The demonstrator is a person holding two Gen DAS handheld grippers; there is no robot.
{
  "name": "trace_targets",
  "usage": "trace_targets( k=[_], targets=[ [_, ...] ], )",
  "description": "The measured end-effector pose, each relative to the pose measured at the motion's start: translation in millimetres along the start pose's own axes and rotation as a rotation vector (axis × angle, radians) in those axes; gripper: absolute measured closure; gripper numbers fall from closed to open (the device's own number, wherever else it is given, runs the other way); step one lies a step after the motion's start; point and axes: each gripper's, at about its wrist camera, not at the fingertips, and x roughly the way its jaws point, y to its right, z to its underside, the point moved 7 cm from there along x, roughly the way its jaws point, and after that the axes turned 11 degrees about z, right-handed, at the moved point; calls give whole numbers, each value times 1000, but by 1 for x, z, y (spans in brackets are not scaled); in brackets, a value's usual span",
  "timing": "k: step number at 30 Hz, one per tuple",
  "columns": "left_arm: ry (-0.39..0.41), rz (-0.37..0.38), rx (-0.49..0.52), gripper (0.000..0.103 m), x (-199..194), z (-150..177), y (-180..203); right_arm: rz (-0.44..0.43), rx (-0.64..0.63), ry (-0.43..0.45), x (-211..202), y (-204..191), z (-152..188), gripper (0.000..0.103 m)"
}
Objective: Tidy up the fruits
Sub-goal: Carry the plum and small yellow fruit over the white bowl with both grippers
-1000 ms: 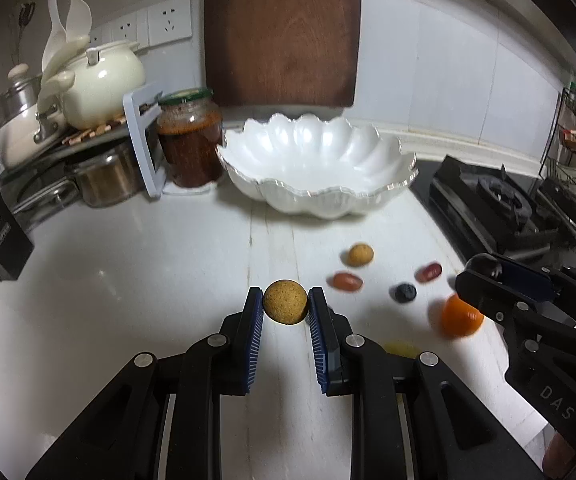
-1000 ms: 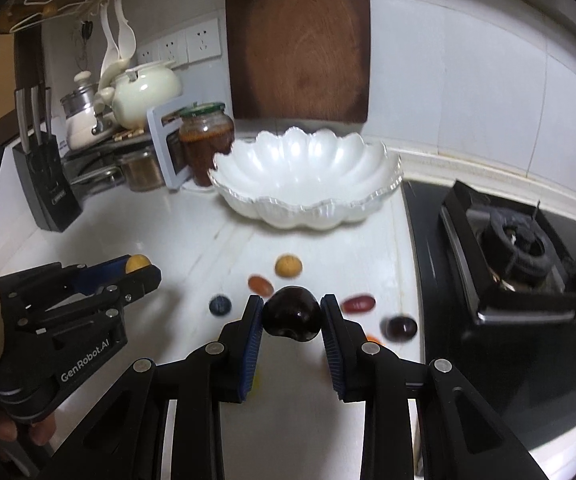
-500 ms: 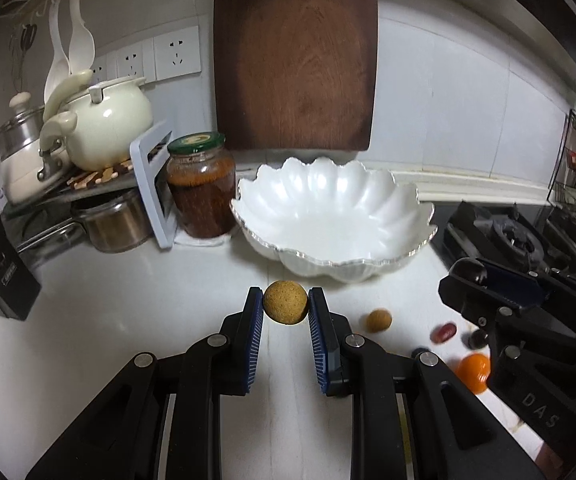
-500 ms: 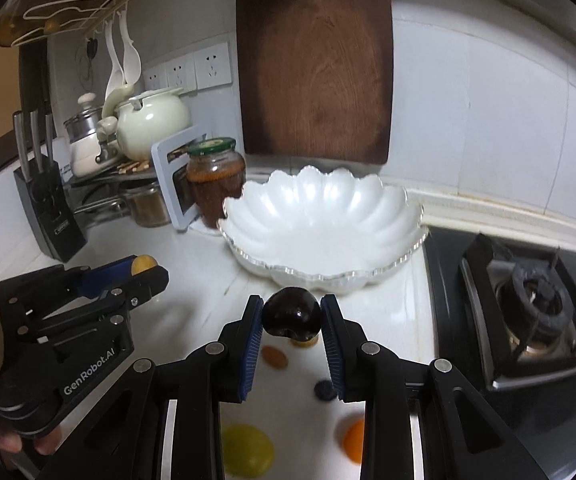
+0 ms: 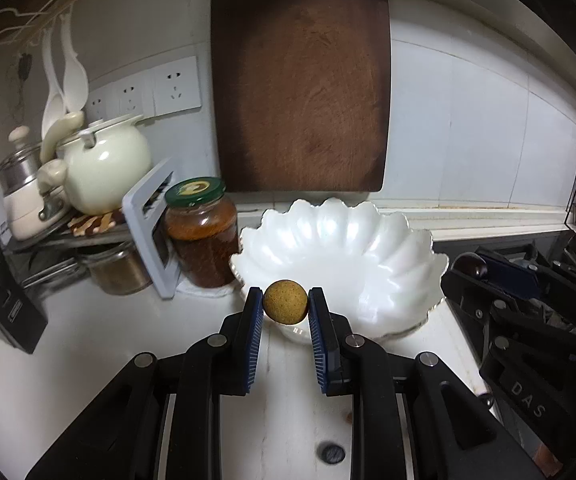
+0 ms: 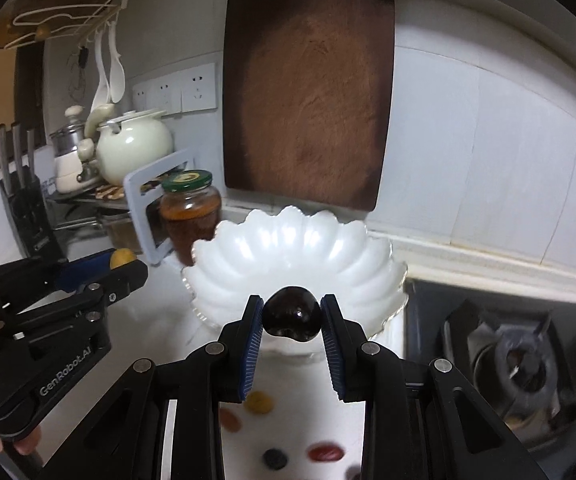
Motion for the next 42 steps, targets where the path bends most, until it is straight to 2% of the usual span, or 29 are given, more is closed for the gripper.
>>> trace_targets(
  k=[8, 15, 27, 35, 42],
  targets=[
    [-4, -7, 10, 80, 27, -28, 1, 0, -10, -34, 36, 14, -24, 72],
    [-25, -46, 38, 80, 58, -50, -8, 6, -27, -43, 70, 18, -45, 72],
    [-154, -17, 8, 80, 124, -70, -18, -25, -44, -166, 139, 19, -60, 72],
    [-275, -21, -25, 80, 173, -61, -26, -11, -81, -253, 179, 20, -56, 72],
    [-343, -22, -56, 79, 201, -51, -33, -51, -71, -341, 201, 16, -44, 72]
  ],
)
